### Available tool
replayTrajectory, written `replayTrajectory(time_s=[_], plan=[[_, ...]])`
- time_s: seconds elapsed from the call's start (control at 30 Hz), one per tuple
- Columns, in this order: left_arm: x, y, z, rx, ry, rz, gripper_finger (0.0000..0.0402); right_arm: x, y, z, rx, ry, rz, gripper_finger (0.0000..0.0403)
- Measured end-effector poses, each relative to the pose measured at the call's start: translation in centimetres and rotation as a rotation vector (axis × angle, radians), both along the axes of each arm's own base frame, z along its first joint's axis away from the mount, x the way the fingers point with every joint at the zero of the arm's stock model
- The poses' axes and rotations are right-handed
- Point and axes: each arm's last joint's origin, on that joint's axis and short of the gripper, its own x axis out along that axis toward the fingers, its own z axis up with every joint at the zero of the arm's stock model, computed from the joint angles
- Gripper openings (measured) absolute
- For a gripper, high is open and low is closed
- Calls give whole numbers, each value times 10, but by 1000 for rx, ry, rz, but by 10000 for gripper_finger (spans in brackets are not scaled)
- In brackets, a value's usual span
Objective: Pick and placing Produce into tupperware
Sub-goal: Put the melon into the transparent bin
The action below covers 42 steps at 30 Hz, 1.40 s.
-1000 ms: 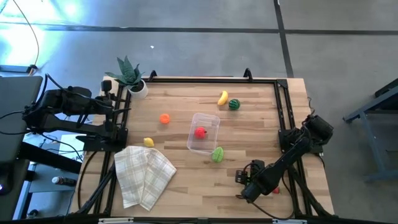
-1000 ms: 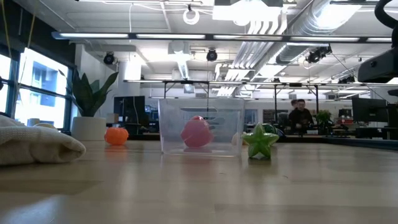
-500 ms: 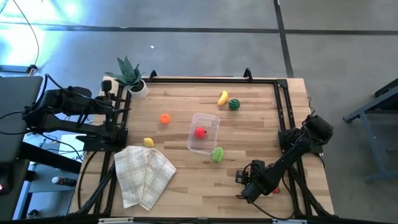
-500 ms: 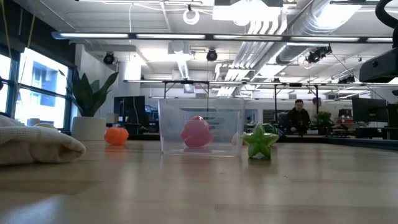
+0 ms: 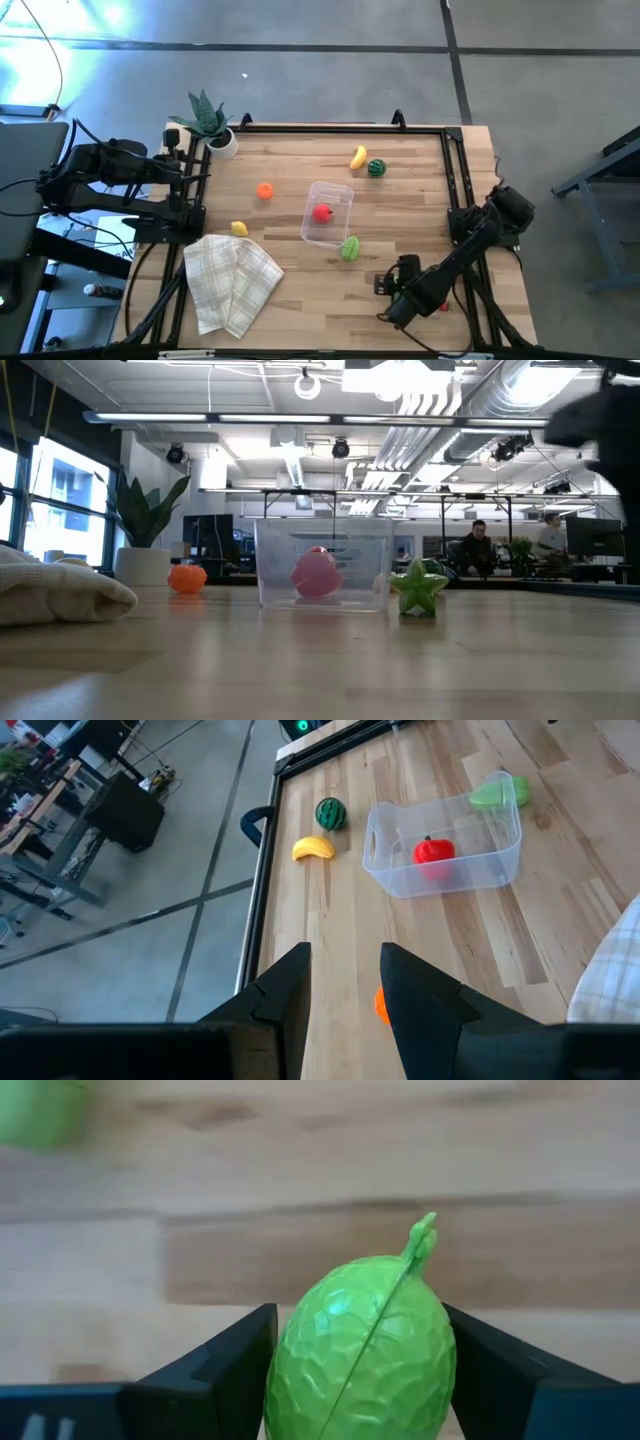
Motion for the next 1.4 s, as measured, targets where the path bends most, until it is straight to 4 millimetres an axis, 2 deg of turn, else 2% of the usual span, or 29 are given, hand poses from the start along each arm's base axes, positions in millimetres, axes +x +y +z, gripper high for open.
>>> replayTrajectory(time_s=[0.17, 0.33, 0.6, 0.8, 0.93, 1.03, 1.27, 1.4], plan=[[0, 0, 0, 0, 0, 0, 113, 20, -7, 28, -61, -14, 72, 238], [0, 0, 0, 0, 0, 0, 113, 48, -27, 73, -141, -11, 164, 238], [0, 0, 0, 0, 0, 0, 113, 92, -80, 153, -239, -83, 350, 238], [0, 0, 0, 0, 0, 0, 113, 112, -130, 185, -298, -99, 493, 238], [0, 0, 0, 0, 0, 0, 113, 120, -160, 187, -286, -65, 602, 238], [0, 0, 0, 0, 0, 0, 113, 125, -179, 178, -271, -28, 665, 238], [0, 0, 0, 0, 1, 0, 113, 137, -210, 132, -204, 56, 798, 238], [0, 0, 0, 0, 1, 0, 113, 139, -218, 108, -176, 55, 913, 238]])
